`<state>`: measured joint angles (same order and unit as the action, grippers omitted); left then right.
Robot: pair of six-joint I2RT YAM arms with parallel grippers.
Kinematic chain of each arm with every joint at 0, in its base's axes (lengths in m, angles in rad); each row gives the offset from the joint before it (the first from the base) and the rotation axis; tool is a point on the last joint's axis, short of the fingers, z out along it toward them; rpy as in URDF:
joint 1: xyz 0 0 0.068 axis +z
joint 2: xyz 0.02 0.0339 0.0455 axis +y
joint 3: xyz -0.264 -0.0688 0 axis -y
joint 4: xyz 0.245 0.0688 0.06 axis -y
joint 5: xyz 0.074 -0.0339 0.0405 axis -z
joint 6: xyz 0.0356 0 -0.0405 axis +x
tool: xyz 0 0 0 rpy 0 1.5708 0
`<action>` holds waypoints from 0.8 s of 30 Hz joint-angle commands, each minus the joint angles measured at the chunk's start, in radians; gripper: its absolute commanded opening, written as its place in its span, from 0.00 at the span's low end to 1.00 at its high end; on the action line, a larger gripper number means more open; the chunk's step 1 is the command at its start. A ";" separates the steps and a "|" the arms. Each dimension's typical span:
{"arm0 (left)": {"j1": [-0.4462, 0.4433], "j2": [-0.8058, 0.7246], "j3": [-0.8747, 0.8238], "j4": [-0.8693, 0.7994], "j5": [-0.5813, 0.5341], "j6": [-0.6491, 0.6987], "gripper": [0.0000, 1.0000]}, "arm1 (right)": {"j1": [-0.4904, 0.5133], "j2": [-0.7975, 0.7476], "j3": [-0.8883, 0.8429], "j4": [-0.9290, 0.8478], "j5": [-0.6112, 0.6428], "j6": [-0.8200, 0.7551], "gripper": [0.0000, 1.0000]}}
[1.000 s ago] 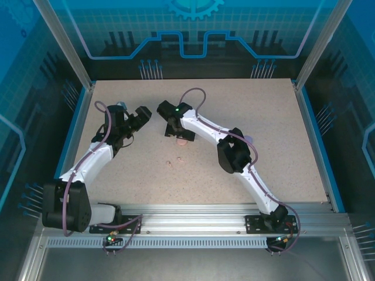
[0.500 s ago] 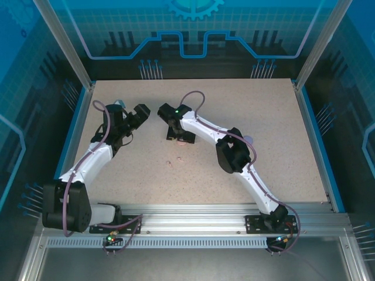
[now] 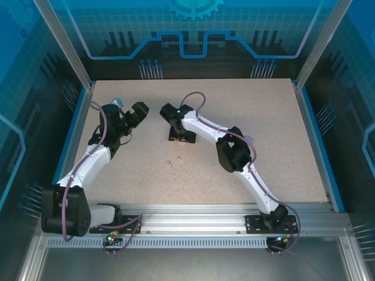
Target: Insert the wireless bluetooth earbuds into the charging case
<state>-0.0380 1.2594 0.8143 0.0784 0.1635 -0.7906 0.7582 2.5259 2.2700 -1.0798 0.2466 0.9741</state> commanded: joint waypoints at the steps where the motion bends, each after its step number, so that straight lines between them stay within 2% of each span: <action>1: 0.011 0.006 0.034 0.006 0.029 0.026 0.99 | -0.007 0.029 -0.009 -0.001 -0.023 -0.045 0.71; 8: 0.010 0.027 0.056 -0.045 0.025 -0.016 0.99 | -0.008 0.033 -0.010 -0.009 -0.033 -0.057 0.65; 13: 0.011 0.048 0.085 -0.103 0.041 -0.019 0.99 | -0.008 0.026 -0.005 -0.002 -0.039 -0.063 0.56; 18: 0.009 0.049 0.056 -0.078 0.056 -0.016 0.99 | -0.010 -0.001 -0.014 -0.005 -0.038 -0.056 0.48; 24: -0.059 0.072 0.039 -0.050 0.071 -0.011 0.99 | -0.041 -0.149 -0.174 0.062 -0.036 -0.040 0.46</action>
<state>-0.0593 1.3125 0.8635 0.0059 0.1955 -0.8074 0.7490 2.4634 2.1612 -1.0294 0.2249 0.9161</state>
